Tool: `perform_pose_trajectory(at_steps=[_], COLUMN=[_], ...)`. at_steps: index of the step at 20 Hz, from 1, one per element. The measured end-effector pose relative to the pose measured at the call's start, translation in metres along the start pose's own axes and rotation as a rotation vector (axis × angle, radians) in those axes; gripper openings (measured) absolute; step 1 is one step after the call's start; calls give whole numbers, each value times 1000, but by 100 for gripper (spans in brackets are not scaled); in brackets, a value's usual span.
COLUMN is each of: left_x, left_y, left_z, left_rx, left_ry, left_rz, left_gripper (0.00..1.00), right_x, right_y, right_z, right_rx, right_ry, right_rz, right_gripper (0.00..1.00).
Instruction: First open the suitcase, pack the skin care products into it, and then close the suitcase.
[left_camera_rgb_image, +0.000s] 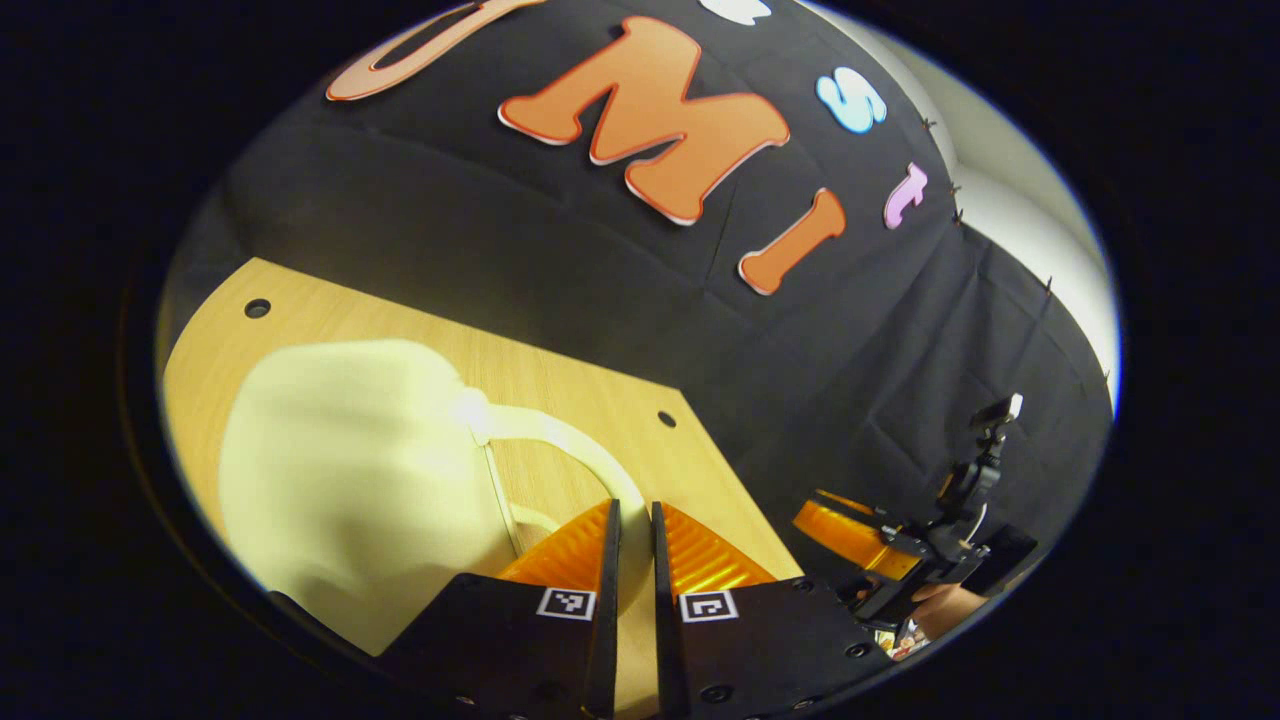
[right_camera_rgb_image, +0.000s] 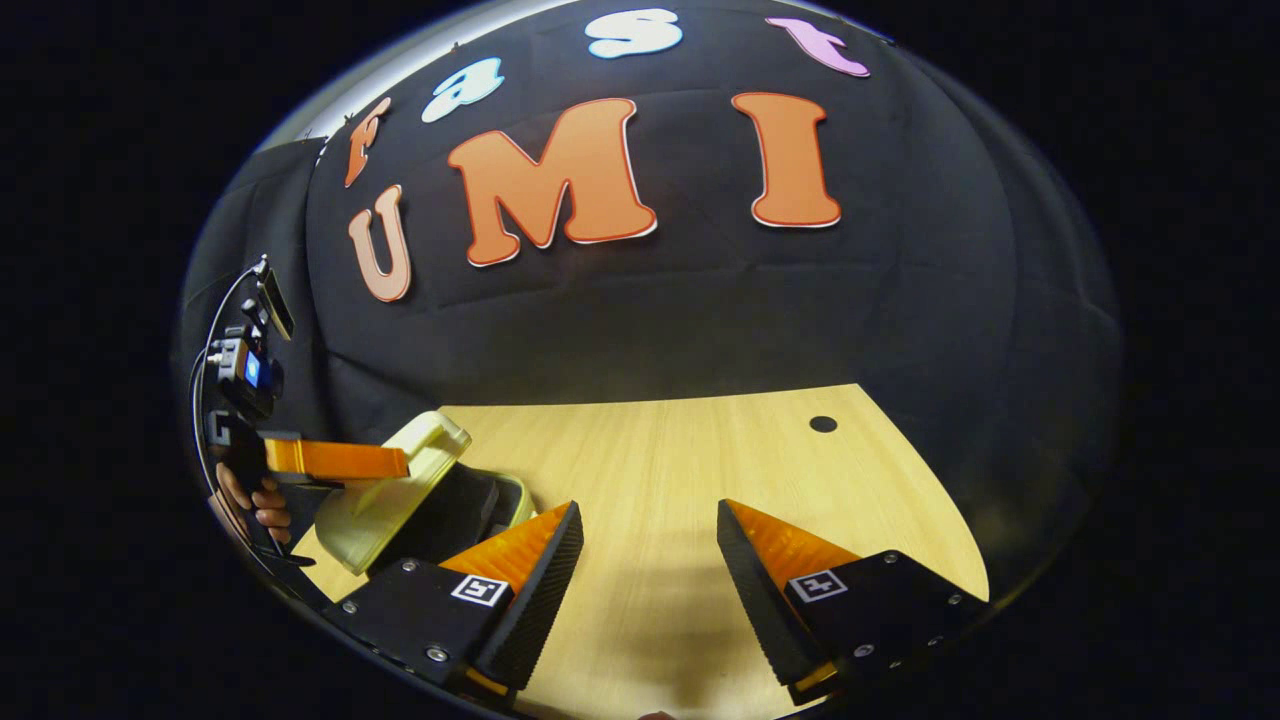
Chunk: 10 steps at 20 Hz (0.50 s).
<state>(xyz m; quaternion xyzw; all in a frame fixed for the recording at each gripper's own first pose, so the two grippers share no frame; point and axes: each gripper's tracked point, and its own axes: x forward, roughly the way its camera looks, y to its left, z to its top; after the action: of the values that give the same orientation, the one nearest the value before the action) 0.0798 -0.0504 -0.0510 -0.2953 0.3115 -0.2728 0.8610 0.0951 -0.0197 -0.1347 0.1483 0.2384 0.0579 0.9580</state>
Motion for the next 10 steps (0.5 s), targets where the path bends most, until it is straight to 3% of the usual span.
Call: perform_pose_trajectory(at_steps=[6, 7, 10], left_x=[37, 44, 46], left_y=[5, -2, -15], left_z=[-62, -71, -72], left_rx=[99, 113, 213], left_ry=[177, 185, 159], left_rz=[144, 134, 153], left_gripper=[18, 18, 50], right_x=[-7, -8, -11], right_y=[-19, -20, -21], right_z=[-7, -8, 0], right_rx=[-12, -15, -27], right_ry=[2, -1, -33], right_rz=[-12, -13, -16], right_gripper=[87, 87, 87])
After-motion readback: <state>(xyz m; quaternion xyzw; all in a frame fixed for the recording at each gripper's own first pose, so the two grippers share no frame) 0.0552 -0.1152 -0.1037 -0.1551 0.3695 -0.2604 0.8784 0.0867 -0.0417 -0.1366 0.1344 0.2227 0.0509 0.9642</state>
